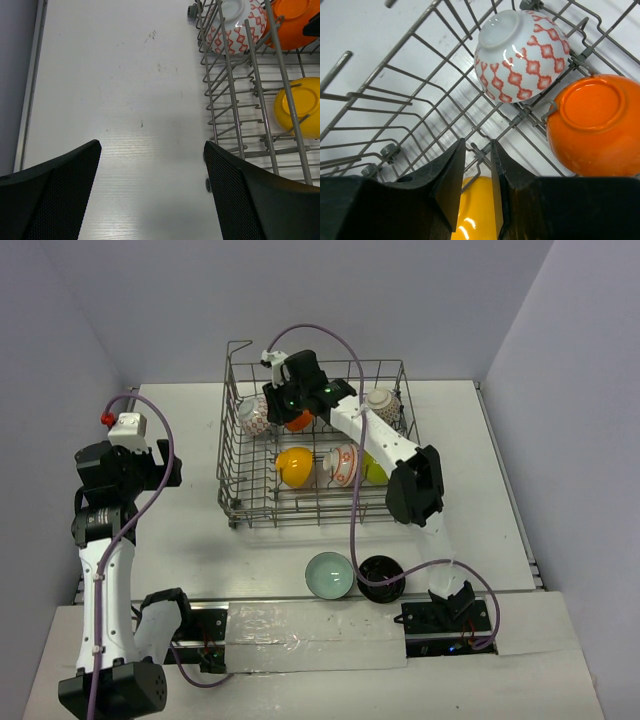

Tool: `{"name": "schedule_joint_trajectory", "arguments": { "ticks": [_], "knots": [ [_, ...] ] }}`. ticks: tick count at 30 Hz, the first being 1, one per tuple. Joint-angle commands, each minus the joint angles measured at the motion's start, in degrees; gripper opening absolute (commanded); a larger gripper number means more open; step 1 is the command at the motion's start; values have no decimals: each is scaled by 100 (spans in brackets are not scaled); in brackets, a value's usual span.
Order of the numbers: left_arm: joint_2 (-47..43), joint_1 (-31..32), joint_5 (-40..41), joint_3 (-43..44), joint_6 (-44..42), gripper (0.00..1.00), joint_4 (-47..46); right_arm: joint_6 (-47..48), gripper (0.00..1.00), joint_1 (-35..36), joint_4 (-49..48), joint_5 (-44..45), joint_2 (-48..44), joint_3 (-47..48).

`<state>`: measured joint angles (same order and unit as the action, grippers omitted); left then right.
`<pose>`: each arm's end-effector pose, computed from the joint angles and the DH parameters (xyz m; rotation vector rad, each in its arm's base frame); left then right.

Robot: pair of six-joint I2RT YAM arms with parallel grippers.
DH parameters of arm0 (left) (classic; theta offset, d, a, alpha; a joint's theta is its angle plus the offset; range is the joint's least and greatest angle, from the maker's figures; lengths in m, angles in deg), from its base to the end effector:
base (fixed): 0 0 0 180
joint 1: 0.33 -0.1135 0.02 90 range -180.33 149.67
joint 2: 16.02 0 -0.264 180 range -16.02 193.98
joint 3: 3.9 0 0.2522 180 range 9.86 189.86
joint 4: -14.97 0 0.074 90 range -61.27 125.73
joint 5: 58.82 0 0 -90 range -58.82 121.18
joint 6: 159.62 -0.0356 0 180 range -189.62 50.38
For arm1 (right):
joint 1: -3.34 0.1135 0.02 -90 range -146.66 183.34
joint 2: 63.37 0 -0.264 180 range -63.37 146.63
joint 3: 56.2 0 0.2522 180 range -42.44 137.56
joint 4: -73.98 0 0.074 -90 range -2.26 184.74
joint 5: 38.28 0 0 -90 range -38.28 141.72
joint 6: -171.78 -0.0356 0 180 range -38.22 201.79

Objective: Load the bowls into the dish rack
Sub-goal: Move the bowl to the dish rack, then pick up the bowl from the center of the board.

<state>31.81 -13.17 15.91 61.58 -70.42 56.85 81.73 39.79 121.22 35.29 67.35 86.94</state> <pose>0.1794 0.0313 0.3412 -0.0368 1.9792 -0.1111 0.4182 0.3214 0.3061 -0.8539 2.0599 0.6687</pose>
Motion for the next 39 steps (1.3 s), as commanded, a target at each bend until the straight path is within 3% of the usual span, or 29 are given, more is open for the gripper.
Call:
{"name": "schedule_joint_trajectory", "arguments": {
  "ticks": [1,8,22,27,39],
  "knots": [
    [-90,-43,-161,-75,27,90,-184,181,34,143,-104,-45,-589,53],
    [-187,-43,-117,-92,-17,90,-210,656,36,662,-324,359,-1864,-1037],
    [-204,-52,-292,13,-43,90,-79,1683,41,715,-605,729,-4808,-3646],
    [-239,-52,-293,-48,-78,91,-87,2394,43,697,340,-340,-5617,-4465],
    [-116,-43,-3,-31,-131,91,-78,3827,41,793,1890,-2127,-6059,-5801]
  ]
}}
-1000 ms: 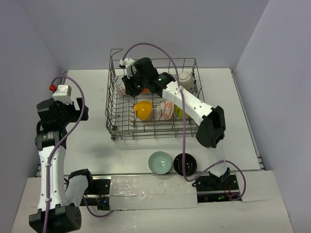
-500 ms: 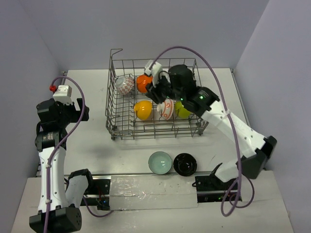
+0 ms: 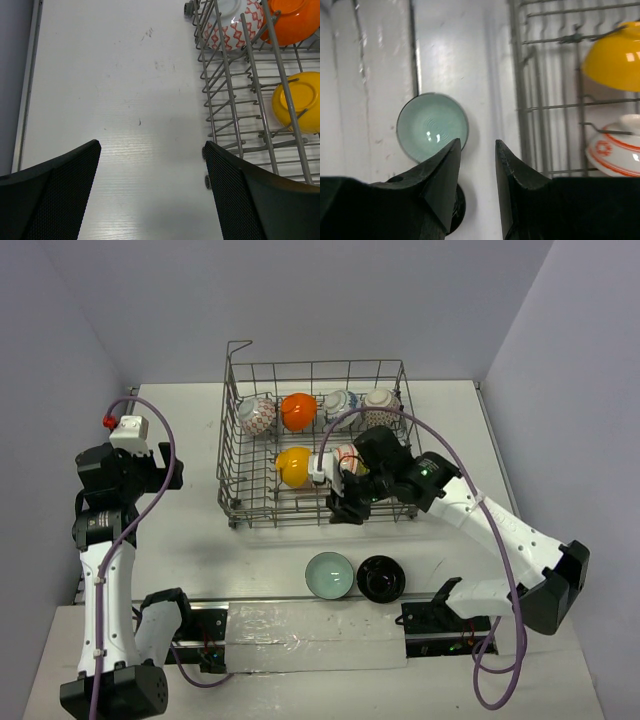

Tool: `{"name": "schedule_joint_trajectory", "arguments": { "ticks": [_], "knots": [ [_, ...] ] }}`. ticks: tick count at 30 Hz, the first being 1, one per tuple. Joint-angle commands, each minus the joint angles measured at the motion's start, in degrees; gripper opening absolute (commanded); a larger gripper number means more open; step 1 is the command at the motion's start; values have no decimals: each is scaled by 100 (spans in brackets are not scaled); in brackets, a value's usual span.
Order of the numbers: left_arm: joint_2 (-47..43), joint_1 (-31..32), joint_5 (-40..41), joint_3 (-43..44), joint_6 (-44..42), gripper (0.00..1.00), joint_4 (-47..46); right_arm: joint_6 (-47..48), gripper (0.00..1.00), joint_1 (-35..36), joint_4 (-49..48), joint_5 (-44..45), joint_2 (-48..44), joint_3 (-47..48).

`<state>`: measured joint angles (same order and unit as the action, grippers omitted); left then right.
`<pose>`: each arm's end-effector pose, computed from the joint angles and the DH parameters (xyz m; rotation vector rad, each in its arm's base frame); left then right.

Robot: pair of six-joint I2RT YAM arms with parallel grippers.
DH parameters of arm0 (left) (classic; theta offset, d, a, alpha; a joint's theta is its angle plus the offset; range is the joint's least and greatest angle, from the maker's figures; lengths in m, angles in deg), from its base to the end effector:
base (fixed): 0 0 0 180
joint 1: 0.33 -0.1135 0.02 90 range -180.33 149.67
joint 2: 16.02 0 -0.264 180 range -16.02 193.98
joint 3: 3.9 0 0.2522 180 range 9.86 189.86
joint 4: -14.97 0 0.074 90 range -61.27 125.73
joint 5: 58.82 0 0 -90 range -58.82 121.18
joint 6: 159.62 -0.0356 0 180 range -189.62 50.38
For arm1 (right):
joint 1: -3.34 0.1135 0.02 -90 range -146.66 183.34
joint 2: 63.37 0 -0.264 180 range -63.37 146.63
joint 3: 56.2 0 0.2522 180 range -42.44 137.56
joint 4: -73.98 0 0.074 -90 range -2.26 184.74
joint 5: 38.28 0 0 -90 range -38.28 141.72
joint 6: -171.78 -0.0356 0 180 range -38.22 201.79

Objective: Load the bowls into the dish rack
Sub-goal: Pick up the bowl from the center of the board.

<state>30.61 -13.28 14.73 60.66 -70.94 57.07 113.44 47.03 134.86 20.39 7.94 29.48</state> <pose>0.1751 0.0299 0.3388 -0.0162 1.9764 -0.1240 0.1691 0.1872 0.3504 -1.6380 1.6928 0.7507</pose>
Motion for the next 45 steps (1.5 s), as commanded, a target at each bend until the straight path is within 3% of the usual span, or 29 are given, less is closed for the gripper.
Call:
{"name": "schedule_joint_trajectory", "arguments": {
  "ticks": [1,12,17,24,35,45],
  "knots": [
    [13,-32,133,52,-79,91,-100,762,41,114,762,-681,-65,-81],
    [21,-58,168,26,-79,91,-91,1079,42,1010,571,-199,374,-749],
    [4,-67,115,-9,-87,91,-100,1061,45,1423,-262,425,638,-1039],
    [-49,-85,107,-71,-96,91,-127,1456,46,1468,-756,1032,1113,-794],
    [-146,-120,36,-115,-131,92,-109,1870,45,1468,-212,1051,2079,111],
    [-128,-129,36,-141,-140,93,-153,1791,44,1477,8,840,1834,50]
  ]
}}
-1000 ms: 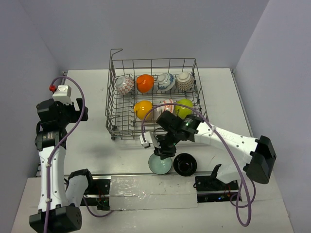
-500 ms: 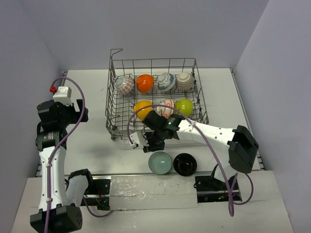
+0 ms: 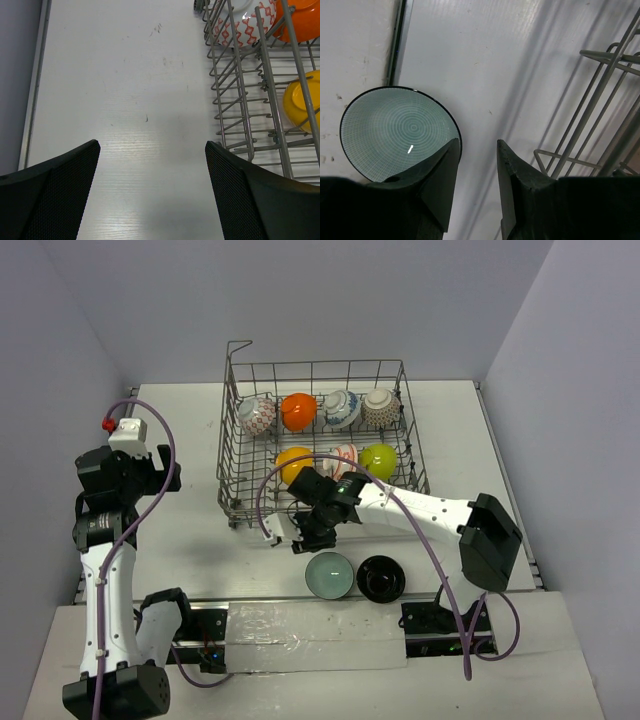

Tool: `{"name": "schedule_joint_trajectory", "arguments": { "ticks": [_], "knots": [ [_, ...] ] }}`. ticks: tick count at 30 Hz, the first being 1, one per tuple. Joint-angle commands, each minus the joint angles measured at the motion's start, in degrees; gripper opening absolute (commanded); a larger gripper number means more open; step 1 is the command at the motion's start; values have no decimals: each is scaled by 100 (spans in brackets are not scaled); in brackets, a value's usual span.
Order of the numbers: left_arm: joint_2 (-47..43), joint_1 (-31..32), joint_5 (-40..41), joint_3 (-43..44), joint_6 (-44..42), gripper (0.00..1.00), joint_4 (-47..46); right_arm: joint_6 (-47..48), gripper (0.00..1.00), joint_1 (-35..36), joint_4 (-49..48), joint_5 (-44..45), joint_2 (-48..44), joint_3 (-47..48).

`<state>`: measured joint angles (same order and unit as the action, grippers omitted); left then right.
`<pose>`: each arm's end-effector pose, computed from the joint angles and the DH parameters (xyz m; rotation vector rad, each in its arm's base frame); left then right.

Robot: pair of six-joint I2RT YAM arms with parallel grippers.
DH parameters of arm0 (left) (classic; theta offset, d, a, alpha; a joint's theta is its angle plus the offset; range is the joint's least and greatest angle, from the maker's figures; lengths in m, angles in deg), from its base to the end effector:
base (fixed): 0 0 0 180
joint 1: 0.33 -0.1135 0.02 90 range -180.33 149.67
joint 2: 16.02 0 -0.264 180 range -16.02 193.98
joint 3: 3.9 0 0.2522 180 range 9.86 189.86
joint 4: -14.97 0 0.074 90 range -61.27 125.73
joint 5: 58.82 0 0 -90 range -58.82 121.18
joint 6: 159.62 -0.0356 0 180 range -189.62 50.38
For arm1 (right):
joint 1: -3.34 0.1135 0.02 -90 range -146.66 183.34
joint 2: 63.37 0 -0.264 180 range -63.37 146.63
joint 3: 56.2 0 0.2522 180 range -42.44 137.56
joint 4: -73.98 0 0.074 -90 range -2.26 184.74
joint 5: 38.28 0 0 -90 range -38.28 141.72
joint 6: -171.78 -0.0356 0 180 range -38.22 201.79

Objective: Load the bowls into the dish rack
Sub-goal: Pick up the bowl from the center of the board.

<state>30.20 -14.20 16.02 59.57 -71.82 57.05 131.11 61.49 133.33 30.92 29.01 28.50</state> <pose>0.1736 0.0333 0.3334 -0.0338 1.9888 -0.0841 0.1596 0.2808 0.2448 -2.2543 1.5277 0.5405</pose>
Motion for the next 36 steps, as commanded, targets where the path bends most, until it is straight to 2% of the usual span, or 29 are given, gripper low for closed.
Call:
{"name": "schedule_joint_trajectory", "arguments": {
  "ticks": [1,14,19,25,36],
  "knots": [
    [-86,-37,-93,-23,-53,93,-151,-36,43,30,188,-249,-377,140],
    [-218,-90,-145,-41,0,93,-142,-853,42,794,338,-170,-1116,-650],
    [-262,-116,-198,-32,18,93,-125,-924,41,829,293,-188,-1363,-1064],
    [-280,-151,-216,-41,35,94,-133,-977,41,934,750,-338,-1161,-1064],
    [-253,-195,-251,-67,35,94,-168,-1012,41,1049,706,-408,-1161,-1187]
  ]
}}
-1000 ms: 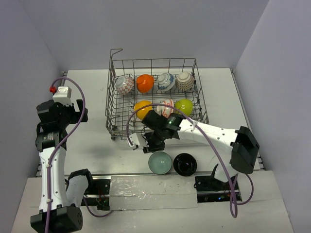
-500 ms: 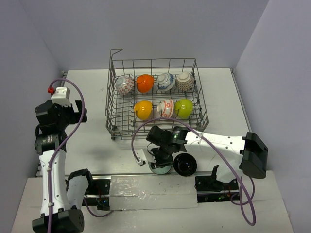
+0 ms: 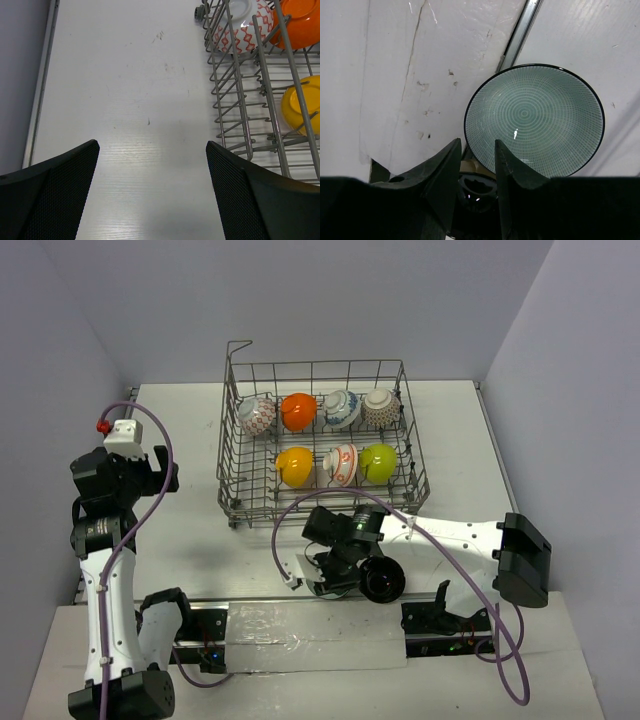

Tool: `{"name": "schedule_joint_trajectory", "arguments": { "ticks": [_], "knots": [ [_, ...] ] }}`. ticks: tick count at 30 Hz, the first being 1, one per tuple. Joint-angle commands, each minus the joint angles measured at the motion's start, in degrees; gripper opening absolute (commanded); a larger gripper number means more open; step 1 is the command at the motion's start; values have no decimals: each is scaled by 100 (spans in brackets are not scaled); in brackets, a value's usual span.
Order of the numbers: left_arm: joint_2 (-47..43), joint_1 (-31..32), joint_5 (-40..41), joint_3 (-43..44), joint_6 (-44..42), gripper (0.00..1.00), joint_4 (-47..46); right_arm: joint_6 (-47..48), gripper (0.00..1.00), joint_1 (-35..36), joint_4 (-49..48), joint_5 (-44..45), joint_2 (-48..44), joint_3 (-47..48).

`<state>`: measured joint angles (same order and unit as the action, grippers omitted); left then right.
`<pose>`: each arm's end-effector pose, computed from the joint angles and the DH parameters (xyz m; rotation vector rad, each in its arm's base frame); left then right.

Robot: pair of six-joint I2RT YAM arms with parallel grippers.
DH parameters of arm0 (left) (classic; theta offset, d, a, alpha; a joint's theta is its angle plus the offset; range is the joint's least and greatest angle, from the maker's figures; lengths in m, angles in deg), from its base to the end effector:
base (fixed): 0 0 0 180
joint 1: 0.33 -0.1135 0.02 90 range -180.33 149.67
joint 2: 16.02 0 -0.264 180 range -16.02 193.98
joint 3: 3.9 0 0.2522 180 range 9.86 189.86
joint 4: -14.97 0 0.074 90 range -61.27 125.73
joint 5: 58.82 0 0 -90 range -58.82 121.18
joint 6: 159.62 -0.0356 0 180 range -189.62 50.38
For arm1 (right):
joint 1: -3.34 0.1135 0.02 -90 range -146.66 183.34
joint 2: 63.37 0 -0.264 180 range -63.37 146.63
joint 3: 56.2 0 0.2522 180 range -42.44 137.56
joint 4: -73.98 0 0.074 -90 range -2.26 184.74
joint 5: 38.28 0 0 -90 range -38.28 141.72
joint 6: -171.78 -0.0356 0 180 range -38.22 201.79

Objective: Load the bowls into the dish rack
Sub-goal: Pick up the bowl from the center of the board.

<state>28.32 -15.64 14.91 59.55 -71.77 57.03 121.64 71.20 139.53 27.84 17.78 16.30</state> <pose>0.1657 0.0350 0.3384 -0.0399 1.9549 -0.0793 0.0838 0.2442 0.2339 -2.3897 1.6399 0.6917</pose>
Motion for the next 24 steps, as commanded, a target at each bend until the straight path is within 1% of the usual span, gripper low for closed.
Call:
{"name": "schedule_joint_trajectory", "arguments": {
  "ticks": [1,24],
  "knots": [
    [-74,-51,-131,-65,31,94,-166,-66,41,87,86,-91,-20,23],
    [-127,-104,-227,-74,57,95,-157,-13,40,263,156,-152,376,-152]
  ]
}}
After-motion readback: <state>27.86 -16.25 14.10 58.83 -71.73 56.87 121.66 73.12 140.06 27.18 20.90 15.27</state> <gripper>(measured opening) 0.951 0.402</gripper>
